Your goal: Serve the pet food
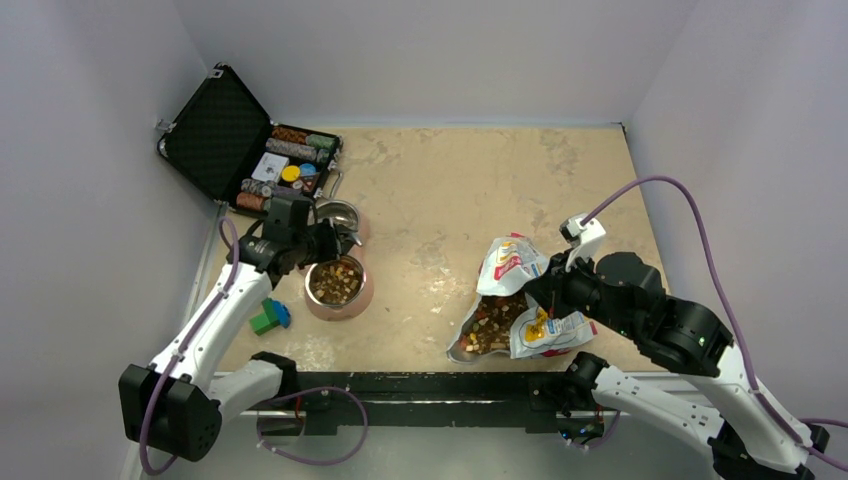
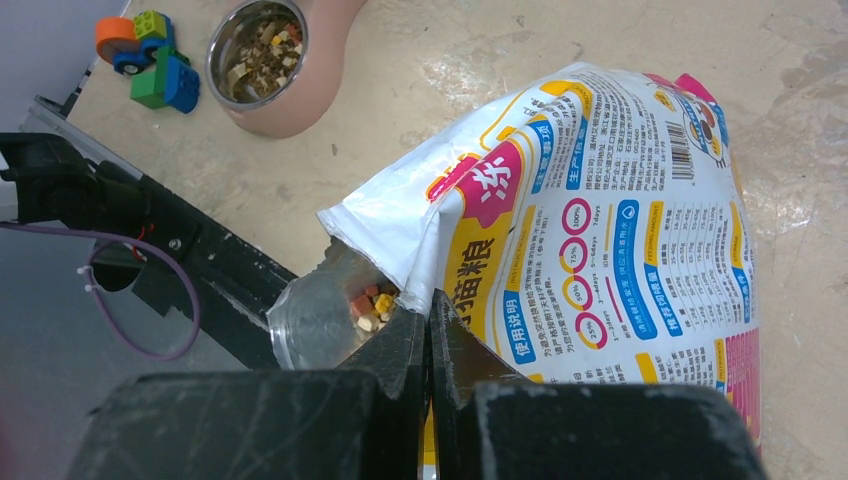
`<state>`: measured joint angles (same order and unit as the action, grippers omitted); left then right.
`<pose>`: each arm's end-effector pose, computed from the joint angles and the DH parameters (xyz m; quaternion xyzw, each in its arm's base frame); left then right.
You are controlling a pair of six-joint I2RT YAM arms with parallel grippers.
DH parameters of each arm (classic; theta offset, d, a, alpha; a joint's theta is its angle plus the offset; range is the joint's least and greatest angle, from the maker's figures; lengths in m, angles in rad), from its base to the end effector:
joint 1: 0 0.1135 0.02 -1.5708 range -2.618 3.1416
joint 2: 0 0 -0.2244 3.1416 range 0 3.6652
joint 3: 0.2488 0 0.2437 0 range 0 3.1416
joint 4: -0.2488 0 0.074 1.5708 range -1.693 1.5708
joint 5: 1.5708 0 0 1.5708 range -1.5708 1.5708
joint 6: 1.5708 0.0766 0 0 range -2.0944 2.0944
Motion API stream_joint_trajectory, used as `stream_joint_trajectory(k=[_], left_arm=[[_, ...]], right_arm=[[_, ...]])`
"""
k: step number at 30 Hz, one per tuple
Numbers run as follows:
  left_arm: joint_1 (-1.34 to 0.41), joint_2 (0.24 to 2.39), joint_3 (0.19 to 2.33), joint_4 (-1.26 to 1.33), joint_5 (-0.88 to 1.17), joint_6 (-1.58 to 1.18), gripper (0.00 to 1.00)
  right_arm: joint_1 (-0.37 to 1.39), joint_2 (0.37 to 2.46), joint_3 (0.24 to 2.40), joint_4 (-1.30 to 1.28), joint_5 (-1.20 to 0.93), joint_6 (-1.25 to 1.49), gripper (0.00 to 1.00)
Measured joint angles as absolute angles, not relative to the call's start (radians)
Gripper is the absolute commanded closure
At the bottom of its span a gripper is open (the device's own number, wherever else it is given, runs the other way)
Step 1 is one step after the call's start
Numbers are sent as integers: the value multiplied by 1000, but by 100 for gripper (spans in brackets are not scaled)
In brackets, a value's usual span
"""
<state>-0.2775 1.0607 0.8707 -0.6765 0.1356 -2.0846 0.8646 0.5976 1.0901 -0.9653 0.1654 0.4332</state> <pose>0.2383 -0.0787 0.2094 -0.7212 0.5979 -0.3425 0.0719 0.1052 0.1040 0.3362 -0.1398 0.8397 0.2581 0.4569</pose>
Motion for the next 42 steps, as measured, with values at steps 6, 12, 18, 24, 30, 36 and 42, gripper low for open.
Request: stream_joint_trajectory(k=[6, 12, 18, 24, 30, 36, 42], left_arm=[[-262, 1087, 918, -735, 165, -2084, 100], [-255, 1130, 946, -764, 184, -2085, 100], [-255, 1161, 997, -838, 199, -2084, 100], [-255, 1186, 1052, -889, 205, -2084, 100], [-255, 1241, 1097, -921, 219, -2084, 100], [-255, 1269, 1120, -972, 229, -2084, 100], [-255, 1294, 1147, -990, 232, -2084, 100]], right_arm=[[865, 593, 1090, -967, 165, 433, 100], [865, 593, 1090, -968, 166, 433, 100], [865, 593, 1090, -969, 167, 434, 100], [865, 588, 1090, -971, 170, 434, 100], [865, 582, 1090, -976, 172, 434, 100], [865, 579, 1090, -980, 173, 434, 100], [865, 579, 1090, -980, 175, 434, 100]])
